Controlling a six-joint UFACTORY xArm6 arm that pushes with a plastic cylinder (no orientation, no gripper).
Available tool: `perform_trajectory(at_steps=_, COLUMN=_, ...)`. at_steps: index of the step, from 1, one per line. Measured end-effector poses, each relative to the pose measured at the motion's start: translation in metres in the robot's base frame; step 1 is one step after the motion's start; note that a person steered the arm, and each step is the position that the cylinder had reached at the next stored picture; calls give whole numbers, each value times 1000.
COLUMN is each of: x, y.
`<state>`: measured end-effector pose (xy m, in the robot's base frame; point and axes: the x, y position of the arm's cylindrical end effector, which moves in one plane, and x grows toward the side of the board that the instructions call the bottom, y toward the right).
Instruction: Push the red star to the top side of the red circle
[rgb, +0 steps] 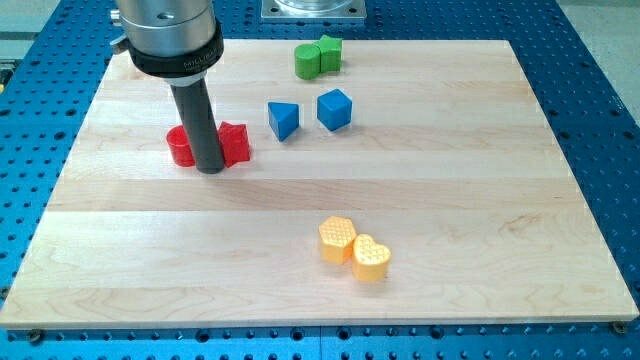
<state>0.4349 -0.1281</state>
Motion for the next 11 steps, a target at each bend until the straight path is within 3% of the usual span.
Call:
perform_trajectory(at_steps=2, x=-13, y=2)
perform_trajectory(at_steps=3, x=17, y=18)
perform_trajectory(at_steps=4, x=-28, y=66)
perform_trajectory(at_steps=5, x=-63, y=63)
perform_trajectory(at_steps=6, x=10, y=42)
perform_trajectory(at_steps=7, x=30, y=35)
perform_trajectory(at_steps=9, x=-66, y=31)
perform_trajectory(at_steps=10, x=-7, y=29)
perform_trajectory(at_steps=11, x=-20, y=6)
